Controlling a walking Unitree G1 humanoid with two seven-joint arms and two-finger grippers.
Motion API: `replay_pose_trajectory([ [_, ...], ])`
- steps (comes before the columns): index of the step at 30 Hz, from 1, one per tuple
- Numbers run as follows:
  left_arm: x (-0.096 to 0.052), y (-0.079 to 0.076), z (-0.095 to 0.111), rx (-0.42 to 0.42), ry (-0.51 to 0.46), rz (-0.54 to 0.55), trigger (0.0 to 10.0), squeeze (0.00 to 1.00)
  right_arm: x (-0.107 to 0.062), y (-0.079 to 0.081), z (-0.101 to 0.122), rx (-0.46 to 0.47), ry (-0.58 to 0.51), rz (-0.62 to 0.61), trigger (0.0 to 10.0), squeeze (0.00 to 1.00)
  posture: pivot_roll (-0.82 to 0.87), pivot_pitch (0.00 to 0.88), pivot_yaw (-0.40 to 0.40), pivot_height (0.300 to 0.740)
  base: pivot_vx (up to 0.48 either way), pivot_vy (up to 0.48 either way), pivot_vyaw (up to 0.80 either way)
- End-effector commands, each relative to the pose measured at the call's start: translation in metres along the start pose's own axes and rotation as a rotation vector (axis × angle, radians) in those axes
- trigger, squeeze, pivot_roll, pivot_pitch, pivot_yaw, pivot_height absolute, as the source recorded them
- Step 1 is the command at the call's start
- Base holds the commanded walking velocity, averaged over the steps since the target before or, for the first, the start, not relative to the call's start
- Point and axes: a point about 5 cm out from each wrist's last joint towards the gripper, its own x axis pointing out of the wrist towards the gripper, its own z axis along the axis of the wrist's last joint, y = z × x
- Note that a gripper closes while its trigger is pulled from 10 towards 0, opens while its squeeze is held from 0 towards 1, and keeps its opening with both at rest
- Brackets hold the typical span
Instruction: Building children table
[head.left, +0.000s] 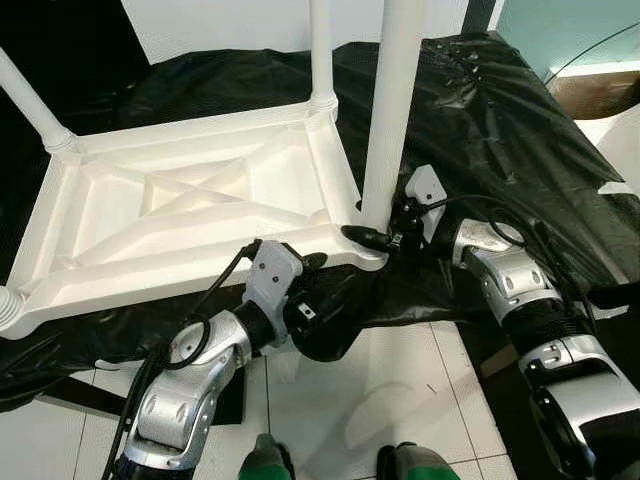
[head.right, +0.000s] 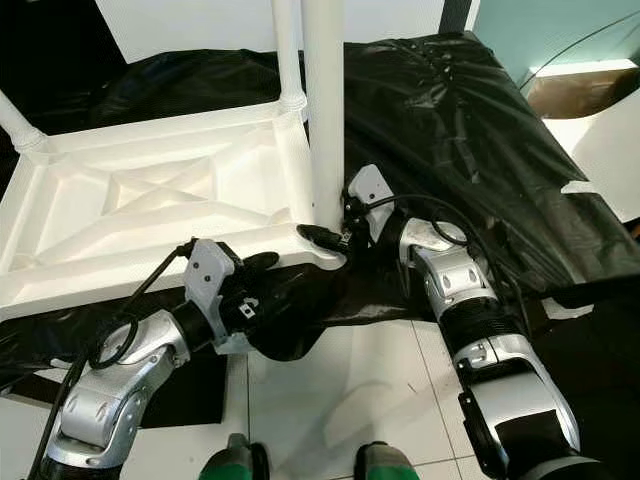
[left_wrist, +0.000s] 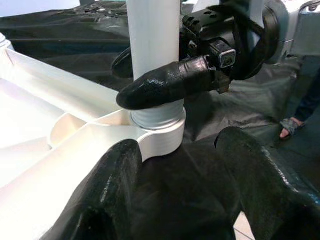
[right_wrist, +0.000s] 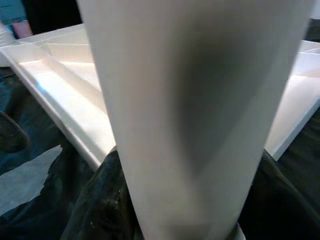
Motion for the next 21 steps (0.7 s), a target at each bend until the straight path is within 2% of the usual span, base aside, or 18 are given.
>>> replay_pose_trajectory([
  [1, 0.001, 0.001, -0.002, 0.017, 0.009, 0.039, 10.0, 0.00, 0.000, 0.007, -0.017, -0.018, 0.098, -0.037, 0.0, 0.00, 0.03, 0.079, 0.024, 0.740, 0.000, 0.000, 0.00],
  [2, 0.001, 0.000, -0.002, 0.019, 0.009, 0.039, 10.0, 0.00, 0.001, 0.009, -0.020, 0.007, 0.106, -0.093, 0.0, 0.00, 0.02, 0.077, 0.021, 0.740, 0.000, 0.000, 0.00],
  [7, 0.001, -0.002, -0.003, 0.018, 0.011, 0.037, 10.0, 0.00, 0.004, 0.015, -0.024, 0.061, 0.113, -0.183, 0.0, 0.00, 0.02, 0.077, 0.018, 0.740, 0.000, 0.000, 0.00],
  [9, 0.002, -0.003, -0.003, 0.014, 0.012, 0.038, 10.0, 0.00, 0.008, 0.023, -0.029, 0.139, 0.131, -0.315, 0.0, 0.00, 0.02, 0.079, 0.015, 0.740, 0.000, 0.000, 0.00],
  [10, 0.002, -0.003, -0.003, 0.014, 0.012, 0.038, 10.0, 0.00, 0.008, 0.023, -0.029, 0.139, 0.131, -0.315, 0.0, 0.00, 0.02, 0.079, 0.015, 0.740, 0.000, 0.000, 0.00],
  [13, 0.002, -0.003, -0.004, 0.009, 0.015, 0.043, 10.0, 0.00, 0.012, 0.037, -0.034, 0.209, 0.163, -0.486, 0.0, 0.00, 0.01, 0.083, 0.010, 0.740, 0.000, 0.000, 0.00],
  [14, 0.002, -0.003, -0.004, 0.009, 0.015, 0.043, 10.0, 0.00, 0.012, 0.037, -0.034, 0.209, 0.163, -0.486, 0.0, 0.00, 0.01, 0.083, 0.010, 0.740, 0.000, 0.000, 0.00],
  [17, 0.002, -0.003, -0.004, 0.008, 0.012, 0.052, 10.0, 0.00, 0.014, 0.048, -0.038, 0.281, 0.181, -0.646, 0.0, 0.00, 0.02, 0.085, 0.003, 0.740, 0.000, 0.000, 0.00],
  [21, 0.002, -0.003, -0.005, 0.006, 0.011, 0.062, 10.0, 0.00, 0.016, 0.054, -0.038, 0.326, 0.174, -0.705, 0.0, 0.00, 0.02, 0.087, 0.001, 0.740, 0.000, 0.000, 0.00],
])
